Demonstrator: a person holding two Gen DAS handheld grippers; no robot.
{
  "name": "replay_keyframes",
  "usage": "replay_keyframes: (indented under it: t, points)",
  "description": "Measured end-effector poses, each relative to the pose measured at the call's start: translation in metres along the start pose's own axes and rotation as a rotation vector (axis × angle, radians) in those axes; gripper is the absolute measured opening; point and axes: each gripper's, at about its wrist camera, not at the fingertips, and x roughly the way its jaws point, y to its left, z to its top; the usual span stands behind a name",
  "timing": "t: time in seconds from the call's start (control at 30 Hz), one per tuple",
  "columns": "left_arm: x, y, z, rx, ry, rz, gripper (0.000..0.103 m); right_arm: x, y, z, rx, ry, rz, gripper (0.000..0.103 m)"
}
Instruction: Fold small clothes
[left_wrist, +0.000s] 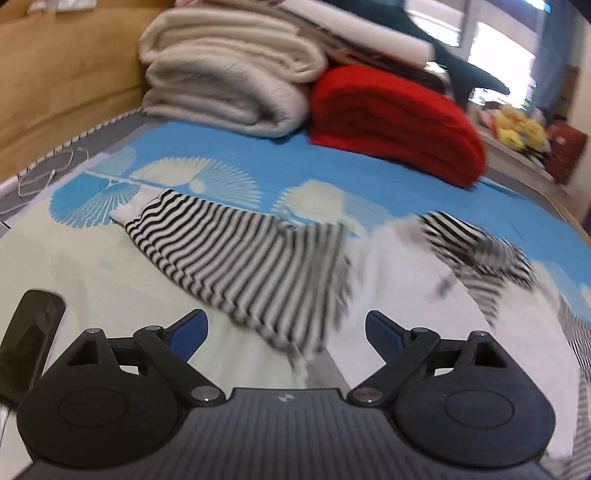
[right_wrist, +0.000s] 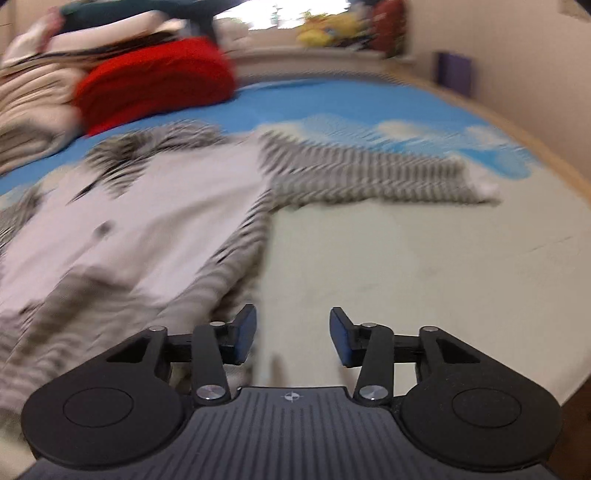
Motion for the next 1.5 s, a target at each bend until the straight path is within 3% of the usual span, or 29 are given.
replay_keyframes:
  t: [0.07,0.13,0.2,0.3,0.33,0.43,0.57,0.67,0.77,0.8,0.83,0.87,0.9,0.93,1.07,1.17,1.27,1.4,1.5]
  points:
    - [-0.016,-0.007,-0.024,0.009,-0.004,-0.012,0.095,0.007,0.010,-0.007,-0.053,0.037,0.081,0.045]
    - [-0.020,-0.009,-0.045,0.010,0.014,-0.003,0.095,0.017,0.022,-0.011,-0.116,0.094,0.102,0.045]
    - [-0.014,-0.008,-0.062,0.000,0.051,0.057,0.095,0.026,0.034,-0.017,-0.193,0.118,0.090,0.043]
    - [0.003,-0.008,-0.068,0.002,0.082,0.175,0.095,0.028,0.039,-0.018,-0.235,0.101,0.081,0.034]
    - [0.005,-0.008,-0.066,-0.012,0.068,0.189,0.095,0.029,0.039,-0.018,-0.224,0.109,0.081,0.006]
    - [0.012,-0.006,-0.065,-0.055,0.070,0.219,0.095,0.018,0.018,-0.018,-0.080,0.111,0.066,0.003]
    - [0.011,-0.007,-0.060,-0.060,0.063,0.166,0.095,-0.010,-0.033,-0.030,0.226,0.094,0.123,0.003]
    - [0.016,-0.013,-0.054,-0.012,0.047,0.178,0.095,0.009,-0.050,-0.047,0.292,0.208,0.089,0.004]
    - [0.024,-0.012,-0.047,-0.019,0.056,0.172,0.095,0.013,-0.058,-0.047,0.330,0.217,0.118,0.003]
    - [0.024,-0.010,-0.046,-0.030,0.056,0.167,0.095,0.010,-0.062,-0.048,0.374,0.210,0.122,0.007]
    - [0.024,-0.008,-0.046,-0.038,0.054,0.165,0.095,0.004,-0.066,-0.049,0.415,0.198,0.112,0.025]
    - [0.023,-0.006,-0.045,-0.043,0.052,0.166,0.095,-0.003,-0.068,-0.048,0.440,0.176,0.090,0.036]
    - [0.023,-0.004,-0.044,-0.047,0.053,0.168,0.095,-0.013,-0.066,-0.045,0.449,0.136,0.042,0.055]
    - [0.023,-0.002,-0.044,-0.052,0.055,0.170,0.095,-0.022,-0.063,-0.042,0.433,0.093,0.006,0.062]
    - [0.027,0.011,-0.039,-0.100,0.069,0.171,0.095,-0.039,-0.025,-0.007,0.257,-0.038,0.004,0.065]
    - [0.034,0.036,-0.028,-0.211,0.096,0.138,0.095,-0.028,0.009,0.038,0.181,-0.120,0.105,0.072]
    - [0.050,0.072,-0.010,-0.387,0.084,0.136,0.095,-0.001,0.028,0.083,0.179,-0.189,0.134,0.076]
    - [0.091,0.118,0.017,-0.582,0.051,0.066,0.095,0.044,0.035,0.109,0.239,-0.213,0.115,0.076]
    - [0.133,0.147,0.031,-0.668,0.045,0.028,0.095,0.076,0.035,0.106,0.251,-0.125,0.087,0.076]
